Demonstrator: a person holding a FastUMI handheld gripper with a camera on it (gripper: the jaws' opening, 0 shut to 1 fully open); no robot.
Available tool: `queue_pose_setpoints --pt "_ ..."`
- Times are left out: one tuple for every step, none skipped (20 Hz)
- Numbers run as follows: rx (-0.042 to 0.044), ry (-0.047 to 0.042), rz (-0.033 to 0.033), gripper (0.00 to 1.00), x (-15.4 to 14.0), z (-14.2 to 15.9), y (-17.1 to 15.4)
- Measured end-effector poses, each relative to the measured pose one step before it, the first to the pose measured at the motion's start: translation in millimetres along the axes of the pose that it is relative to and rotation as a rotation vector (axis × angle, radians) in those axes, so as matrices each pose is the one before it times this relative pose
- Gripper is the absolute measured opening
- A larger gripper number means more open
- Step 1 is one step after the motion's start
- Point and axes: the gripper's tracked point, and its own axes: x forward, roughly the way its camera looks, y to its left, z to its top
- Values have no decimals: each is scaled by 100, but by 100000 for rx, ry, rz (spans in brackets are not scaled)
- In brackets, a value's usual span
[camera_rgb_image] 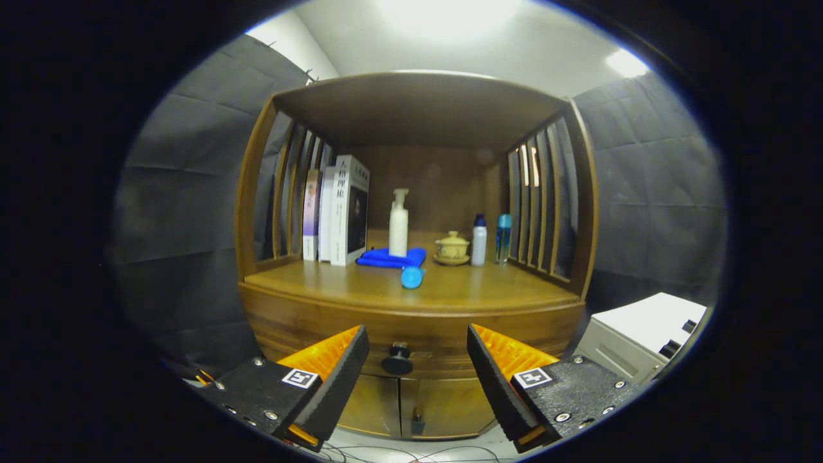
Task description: Pull open the drawer, take out the items inside it, and place them on the countertop above the cabinet.
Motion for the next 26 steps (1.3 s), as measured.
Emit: queue_pose_setpoints --pt "-932 -2340 -1823 95 -371 1978 -718" --pt "-1908 -1882 -2613 95 -369 1878 -1150" --pt "-2042 -1333 -2018 95 -188 1845 -1086" --pt "-1355 -2543 -355 95 -187 1900 -545" --pt "-731 -3268 656 95 -31 2115 -403" --pt "-1269 -2657 412 95 23 1691 -453" --pt "-2807 -1895 -1540 95 -66 1393 -791" --pt "-3469 -1189 -1814 95 -98 1153 -940" --pt "-3448 -120 -775 95 115 821 -528" --pt "-2527 461 -305 95 189 544 -209" --pt "-1557 910 78 95 286 452 -218" --pt "-1891 601 307 95 444 371 -204" --pt "-1330 1805 -30 95 324 -62 -319" --pt "-255 1706 -80 95 335 -298 -173" --pt "965 2409 -52 95 197 -566 -188" --pt "2905 2683 -622 95 110 -630 -277" --pt "4885 1316 -618 95 29 -442 -167" --pt "5777 348 -215 95 33 -157 -84" --pt "4927 -520 432 95 -75 -102 88" --pt "4066 242 -1554 95 300 -203 -546" --pt "2802 1342 -80 95 -23 -236 -114" --pt "2024 94 1509 95 -87 132 494" --pt "852 -193 882 95 143 179 266" --pt "-225 -386 -483 95 133 13 -312" --pt "-729 4 -1165 95 101 -23 -271" --pt "-438 -29 -400 95 72 -112 64"
